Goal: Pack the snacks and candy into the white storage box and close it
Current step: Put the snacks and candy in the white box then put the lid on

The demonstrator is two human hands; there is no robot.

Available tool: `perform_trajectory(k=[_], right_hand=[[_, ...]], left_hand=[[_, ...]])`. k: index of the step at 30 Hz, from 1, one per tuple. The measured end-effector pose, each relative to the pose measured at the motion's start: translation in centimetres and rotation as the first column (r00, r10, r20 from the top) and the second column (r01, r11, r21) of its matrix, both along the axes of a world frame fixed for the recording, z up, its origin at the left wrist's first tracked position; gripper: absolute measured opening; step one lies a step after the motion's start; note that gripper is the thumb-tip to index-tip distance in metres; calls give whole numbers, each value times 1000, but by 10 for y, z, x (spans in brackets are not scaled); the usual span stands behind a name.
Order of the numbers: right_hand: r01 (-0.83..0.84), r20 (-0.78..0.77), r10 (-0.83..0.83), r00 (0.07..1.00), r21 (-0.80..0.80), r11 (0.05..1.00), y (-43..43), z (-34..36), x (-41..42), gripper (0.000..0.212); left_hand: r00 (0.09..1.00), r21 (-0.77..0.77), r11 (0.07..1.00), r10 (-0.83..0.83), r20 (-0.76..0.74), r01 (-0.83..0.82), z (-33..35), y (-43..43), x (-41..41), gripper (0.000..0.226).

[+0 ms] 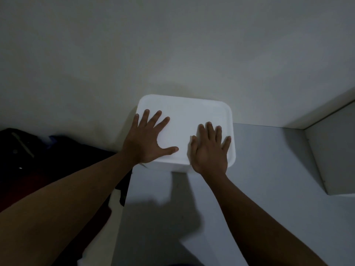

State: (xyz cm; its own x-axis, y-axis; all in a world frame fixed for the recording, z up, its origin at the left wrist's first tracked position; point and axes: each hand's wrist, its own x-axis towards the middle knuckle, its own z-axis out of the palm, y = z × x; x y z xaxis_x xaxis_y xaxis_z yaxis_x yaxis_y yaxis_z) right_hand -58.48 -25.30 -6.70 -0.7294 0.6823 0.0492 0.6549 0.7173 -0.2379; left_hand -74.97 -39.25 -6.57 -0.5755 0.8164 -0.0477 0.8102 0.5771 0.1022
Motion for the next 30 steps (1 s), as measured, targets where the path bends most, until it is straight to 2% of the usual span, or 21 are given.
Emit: perform_trajectory(k=[4, 7, 9, 11, 15, 17, 19, 21, 26, 30], right_hand=[[-36, 16, 37, 999, -90, 995, 5, 5, 0, 60], [-86, 32, 87, 996, -49, 995, 23, 17, 5, 60], [-35, 56, 36, 998, -11, 999, 42, 20, 13, 61], [41, 36, -38, 999, -109, 993, 54, 16, 23, 68], [39, -137, -81, 987, -287, 957, 57, 7, 29, 78], [68, -162, -128, 978, -331, 941, 57, 8, 28, 80], [80, -160, -141, 977, -337, 938, 57, 6, 28, 77], [75, -181, -143, 973, -337, 939, 59, 4, 28, 74], [67, -214, -146, 966, -339, 938, 62, 0, 28, 70], [66, -244, -165, 956, -367, 928, 61, 2, 29, 71]], left_hand=[[986, 90, 982, 165, 9, -165, 5, -4, 4, 106], [971, 88, 968, 236, 25, -237, 6, -6, 7, 108], [971, 78, 969, 231, 69, -236, 8, -5, 5, 110], [973, 61, 974, 213, 91, -219, 10, -8, 2, 113], [977, 48, 986, 154, 149, -162, 9, -17, -2, 116], [985, 94, 986, 130, 115, -141, 5, -21, -3, 113], [993, 208, 972, 107, 40, -113, -1, -22, -2, 106], [995, 315, 944, 102, 11, -100, -7, -21, -1, 97], [974, 506, 832, 186, 131, -227, -16, -21, -3, 85], [886, 601, 652, 348, 305, -463, -13, -21, 6, 70]])
